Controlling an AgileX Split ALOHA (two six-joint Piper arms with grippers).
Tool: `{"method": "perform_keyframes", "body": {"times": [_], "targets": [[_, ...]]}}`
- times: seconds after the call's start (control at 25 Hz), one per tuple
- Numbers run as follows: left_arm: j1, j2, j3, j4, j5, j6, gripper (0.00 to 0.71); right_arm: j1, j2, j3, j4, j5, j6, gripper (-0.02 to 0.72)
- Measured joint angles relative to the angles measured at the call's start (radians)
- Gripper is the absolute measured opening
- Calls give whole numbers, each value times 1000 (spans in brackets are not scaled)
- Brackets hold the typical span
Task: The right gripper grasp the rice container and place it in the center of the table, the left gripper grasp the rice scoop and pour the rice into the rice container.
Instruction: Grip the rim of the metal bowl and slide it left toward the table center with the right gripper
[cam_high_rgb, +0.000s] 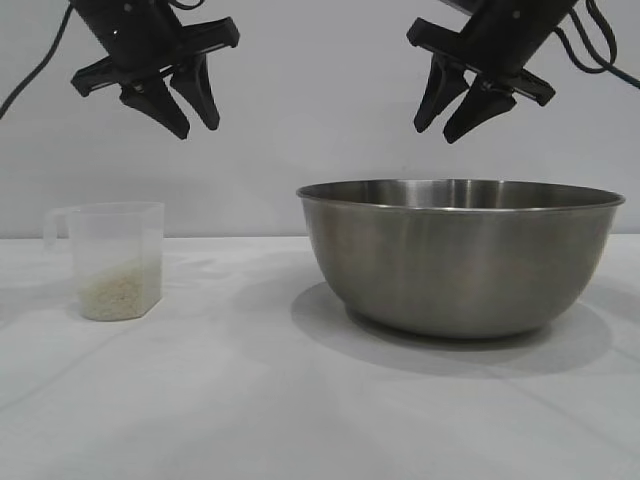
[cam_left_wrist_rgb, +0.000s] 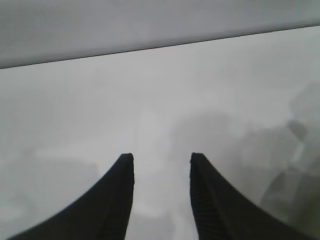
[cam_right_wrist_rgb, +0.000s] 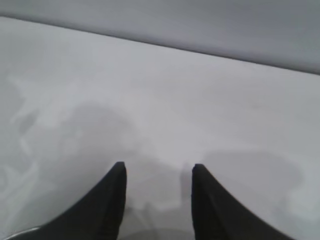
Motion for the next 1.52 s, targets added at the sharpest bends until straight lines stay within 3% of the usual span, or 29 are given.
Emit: {"method": "perform_keyframes", "body": {"times": [0.32,0.6,1.52], "targets": [[0,-38,0,84,154,5,227,-28,-114,-1,-172,175,147,262],[0,-74,0,94,182,5,227,-34,-129,-2,-307,444,199,262],[0,-91,0,90,146,3,227,-34,-7,58,-392,463,208,262]]}}
